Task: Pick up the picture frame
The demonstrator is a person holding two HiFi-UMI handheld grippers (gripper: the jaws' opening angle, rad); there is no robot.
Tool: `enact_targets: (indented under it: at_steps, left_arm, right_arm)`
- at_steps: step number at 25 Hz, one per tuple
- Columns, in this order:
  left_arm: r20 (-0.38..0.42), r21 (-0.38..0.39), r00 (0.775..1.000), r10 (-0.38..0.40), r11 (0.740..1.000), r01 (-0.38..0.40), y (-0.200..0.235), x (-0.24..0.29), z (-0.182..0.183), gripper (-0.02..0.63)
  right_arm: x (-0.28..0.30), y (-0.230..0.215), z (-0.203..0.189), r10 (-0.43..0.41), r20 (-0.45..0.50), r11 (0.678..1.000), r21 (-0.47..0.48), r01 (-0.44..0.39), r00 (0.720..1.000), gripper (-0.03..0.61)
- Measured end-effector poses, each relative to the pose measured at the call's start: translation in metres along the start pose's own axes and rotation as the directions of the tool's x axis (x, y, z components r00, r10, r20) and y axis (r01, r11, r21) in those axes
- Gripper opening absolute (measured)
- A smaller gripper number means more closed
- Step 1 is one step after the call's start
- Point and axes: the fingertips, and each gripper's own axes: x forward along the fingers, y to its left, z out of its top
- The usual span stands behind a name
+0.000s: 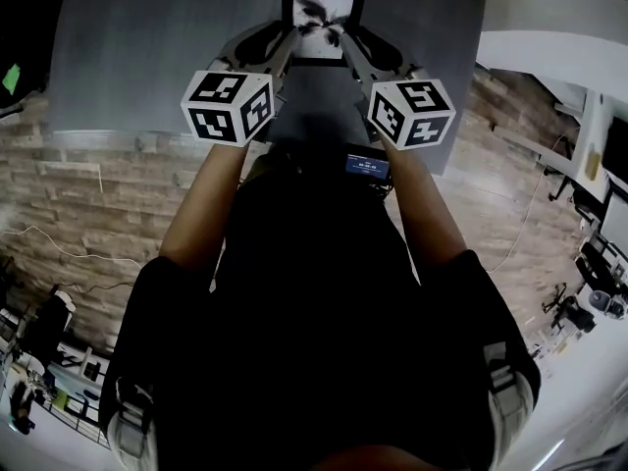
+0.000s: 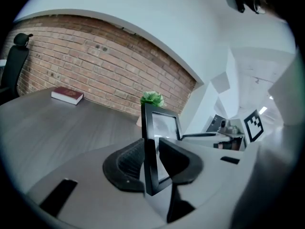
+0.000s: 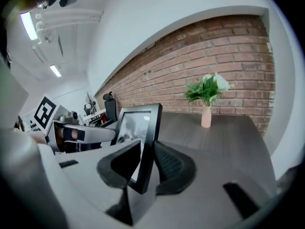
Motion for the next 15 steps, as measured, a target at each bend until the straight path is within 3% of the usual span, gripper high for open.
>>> enact_targets:
  at_steps: [7, 15]
  left_arm:
    - [0.118, 0.072, 0.992, -0.036, 0.997, 0.028, -0.06, -0.035, 0.035, 0.091]
    - [0.199, 0.139, 0.978, -0.064, 0.99, 0.036, -0.091, -0.066, 0.064, 0.091]
  right_arm:
    - [-0.063, 0.01, 0.037, -0.026, 0.155, 0.999, -0.043, 0.033, 0.988, 0.094]
    - [-0.101, 0.028, 0.07, -0.025, 0.289, 0.995, -0.082, 0.051, 0.957, 0.094]
